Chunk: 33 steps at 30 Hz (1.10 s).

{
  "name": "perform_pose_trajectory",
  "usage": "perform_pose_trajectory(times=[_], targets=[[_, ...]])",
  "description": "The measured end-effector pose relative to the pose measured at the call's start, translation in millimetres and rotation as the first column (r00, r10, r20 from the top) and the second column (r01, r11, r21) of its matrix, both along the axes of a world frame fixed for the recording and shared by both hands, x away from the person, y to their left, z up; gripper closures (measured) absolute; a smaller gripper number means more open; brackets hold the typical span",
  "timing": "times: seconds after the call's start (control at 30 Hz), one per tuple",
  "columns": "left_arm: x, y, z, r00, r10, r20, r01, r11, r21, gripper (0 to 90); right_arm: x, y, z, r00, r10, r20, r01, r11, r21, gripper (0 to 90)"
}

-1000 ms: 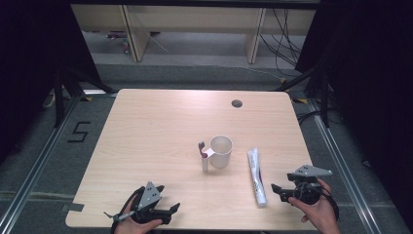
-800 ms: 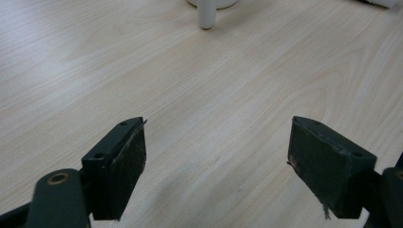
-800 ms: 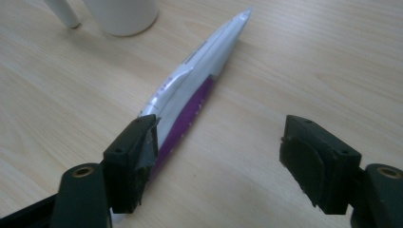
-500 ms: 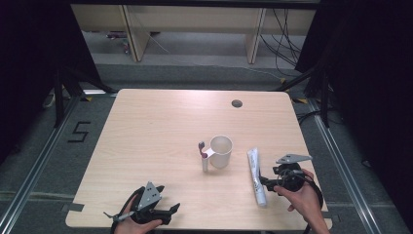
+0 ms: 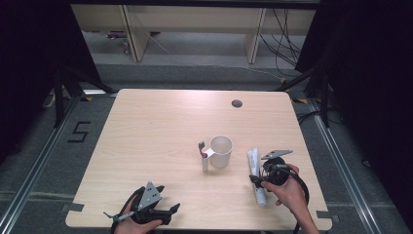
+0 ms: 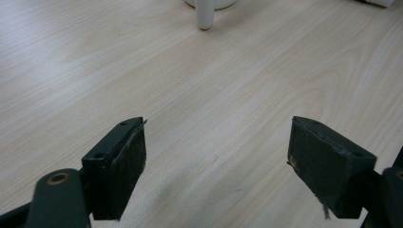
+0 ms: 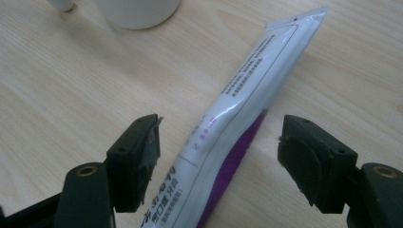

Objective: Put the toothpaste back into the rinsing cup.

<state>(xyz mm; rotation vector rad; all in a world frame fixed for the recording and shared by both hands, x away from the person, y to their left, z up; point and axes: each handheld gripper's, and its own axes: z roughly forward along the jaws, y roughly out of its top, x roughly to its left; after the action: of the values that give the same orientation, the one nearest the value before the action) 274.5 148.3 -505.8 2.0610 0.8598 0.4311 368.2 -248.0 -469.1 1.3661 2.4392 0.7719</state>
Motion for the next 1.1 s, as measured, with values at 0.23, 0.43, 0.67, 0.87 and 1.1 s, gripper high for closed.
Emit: perform_pose_trajectory(times=[0.23,0.43,0.67,0.87,1.1], targets=[[0.5,-0.4,-1.6,1.0000,0.000,0.002,0.000,0.9999,-0.012,20.1,8.0,1.9,-4.7,0.9999,0.003,-0.015,-0.003,0.999,-0.041,36.5],[-0.6,-2.3,-1.6,1.0000,0.005,-0.002,-0.006,0.9994,-0.035,20.1,11.2,3.6,-8.3,0.9988,0.009,-0.049,-0.011,0.999,-0.042,42.7],[-0.3,-2.4,-2.5,1.0000,0.001,-0.002,-0.001,0.9993,-0.037,20.1,13.4,1.3,-6.3,0.9962,0.050,-0.071,-0.054,0.997,-0.053,54.8],[-0.4,-1.5,-1.7,0.9999,-0.015,-0.004,0.015,0.9999,0.000,20.1,18.1,-5.6,-5.2,0.9932,0.041,-0.109,-0.046,0.998,-0.044,57.2],[-0.7,-4.4,-3.7,0.9997,-0.023,-0.011,0.023,0.9997,-0.008,20.8,30.2,-6.5,-3.7,0.9866,0.032,-0.160,-0.043,0.997,-0.066,58.6]])
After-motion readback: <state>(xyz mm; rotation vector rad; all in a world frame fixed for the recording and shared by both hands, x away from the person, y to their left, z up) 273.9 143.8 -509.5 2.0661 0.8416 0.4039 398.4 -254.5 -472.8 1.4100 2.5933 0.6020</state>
